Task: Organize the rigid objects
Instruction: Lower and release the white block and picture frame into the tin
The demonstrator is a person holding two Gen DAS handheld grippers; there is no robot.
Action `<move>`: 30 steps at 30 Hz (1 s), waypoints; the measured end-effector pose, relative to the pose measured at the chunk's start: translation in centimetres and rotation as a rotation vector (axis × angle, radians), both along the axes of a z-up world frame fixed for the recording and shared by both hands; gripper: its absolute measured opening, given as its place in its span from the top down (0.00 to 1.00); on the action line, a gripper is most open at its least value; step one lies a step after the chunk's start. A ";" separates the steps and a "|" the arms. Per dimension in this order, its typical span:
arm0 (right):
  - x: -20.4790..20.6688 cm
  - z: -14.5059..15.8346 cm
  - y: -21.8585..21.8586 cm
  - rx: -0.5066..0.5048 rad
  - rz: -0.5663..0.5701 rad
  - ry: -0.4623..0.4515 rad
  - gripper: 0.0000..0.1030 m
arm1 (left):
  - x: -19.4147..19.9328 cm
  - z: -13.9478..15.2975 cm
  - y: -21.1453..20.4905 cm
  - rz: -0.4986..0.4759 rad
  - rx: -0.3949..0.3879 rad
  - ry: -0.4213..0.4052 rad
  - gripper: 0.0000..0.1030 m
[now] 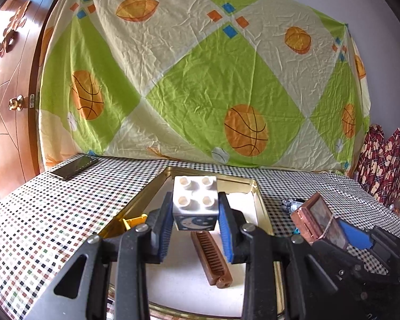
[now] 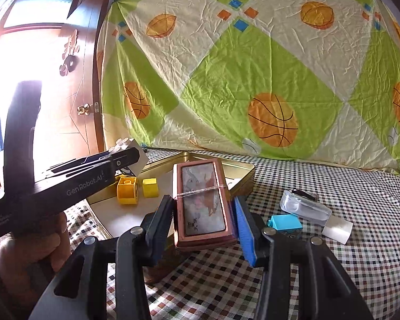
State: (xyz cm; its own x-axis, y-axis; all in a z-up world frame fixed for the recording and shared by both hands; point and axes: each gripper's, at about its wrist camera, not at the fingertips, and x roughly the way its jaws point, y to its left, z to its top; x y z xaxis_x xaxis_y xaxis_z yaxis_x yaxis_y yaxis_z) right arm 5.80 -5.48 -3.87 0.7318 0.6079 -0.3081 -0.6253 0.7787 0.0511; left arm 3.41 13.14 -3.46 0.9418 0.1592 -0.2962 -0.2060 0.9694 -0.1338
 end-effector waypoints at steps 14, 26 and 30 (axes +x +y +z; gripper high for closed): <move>1.0 1.0 2.9 -0.039 0.056 0.044 0.53 | 2.2 -0.3 1.9 -0.002 0.002 0.114 0.71; 6.1 1.4 7.0 -0.122 0.076 0.124 0.53 | 5.7 -0.4 2.7 -0.037 0.026 0.236 0.71; 7.9 1.0 7.8 -0.142 0.068 0.159 0.53 | 6.7 -0.4 2.9 -0.036 0.043 0.267 0.71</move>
